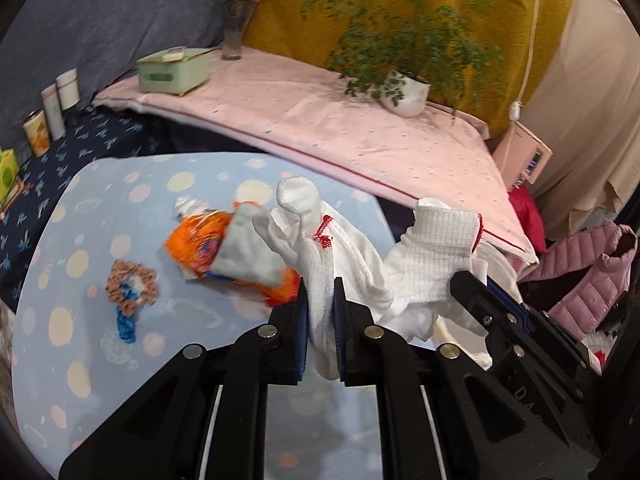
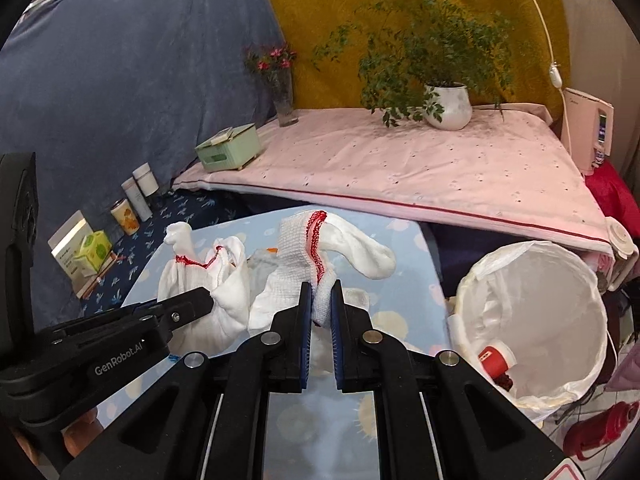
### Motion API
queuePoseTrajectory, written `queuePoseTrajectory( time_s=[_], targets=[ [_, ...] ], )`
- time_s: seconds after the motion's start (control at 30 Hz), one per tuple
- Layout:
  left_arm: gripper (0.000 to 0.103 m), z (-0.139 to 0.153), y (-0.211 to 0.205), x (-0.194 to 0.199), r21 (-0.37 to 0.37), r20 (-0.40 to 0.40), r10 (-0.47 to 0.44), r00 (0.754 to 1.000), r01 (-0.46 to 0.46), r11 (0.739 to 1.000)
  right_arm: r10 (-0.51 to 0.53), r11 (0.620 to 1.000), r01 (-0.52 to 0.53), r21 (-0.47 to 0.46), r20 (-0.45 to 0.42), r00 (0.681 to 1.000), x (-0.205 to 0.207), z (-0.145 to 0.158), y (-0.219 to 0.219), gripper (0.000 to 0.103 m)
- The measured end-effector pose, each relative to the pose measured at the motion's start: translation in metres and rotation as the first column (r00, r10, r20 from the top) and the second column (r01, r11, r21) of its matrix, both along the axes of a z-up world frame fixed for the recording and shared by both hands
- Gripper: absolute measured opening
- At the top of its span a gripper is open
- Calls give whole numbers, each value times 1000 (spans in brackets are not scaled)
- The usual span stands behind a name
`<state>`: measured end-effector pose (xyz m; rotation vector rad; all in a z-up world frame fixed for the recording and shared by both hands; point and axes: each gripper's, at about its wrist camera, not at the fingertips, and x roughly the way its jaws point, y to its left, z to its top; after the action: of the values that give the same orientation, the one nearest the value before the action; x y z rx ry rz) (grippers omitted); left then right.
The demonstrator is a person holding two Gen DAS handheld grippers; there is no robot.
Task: Collect trash
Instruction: 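Carry both socks over the trash bin and open both grippers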
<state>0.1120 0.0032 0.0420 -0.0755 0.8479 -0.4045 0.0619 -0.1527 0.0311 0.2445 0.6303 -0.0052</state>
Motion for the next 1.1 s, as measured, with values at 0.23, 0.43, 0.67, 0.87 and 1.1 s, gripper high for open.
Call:
queuePoseTrajectory(
  time_s=[0.23, 0.43, 0.67, 0.87, 1.1],
  targets=[
    [11, 15, -51, -8, -8, 26, -124, 992, 124, 992, -125, 992, 124, 12, 39, 991, -19, 13, -58, 9],
    [11, 18, -92, -9, -28, 19, -218, 976, 219, 975, -227, 974, 226, 28, 48, 973, -32, 13, -106, 9],
    [11, 8, -138, -7, -22, -2, -299, 954, 298, 954, -309, 951, 308, 37, 25, 951, -41, 0, -149, 9],
    [11, -4, -172, -1, -22, -34, -349, 937, 348, 937, -354, 934, 354, 50, -10, 935, -41, -17, -174, 9],
    [11, -20, -205, 5, -3, -60, -391, 919, 391, 920, -394, 916, 397, 66, -49, 918, -32, -35, -200, 9]
  ],
)
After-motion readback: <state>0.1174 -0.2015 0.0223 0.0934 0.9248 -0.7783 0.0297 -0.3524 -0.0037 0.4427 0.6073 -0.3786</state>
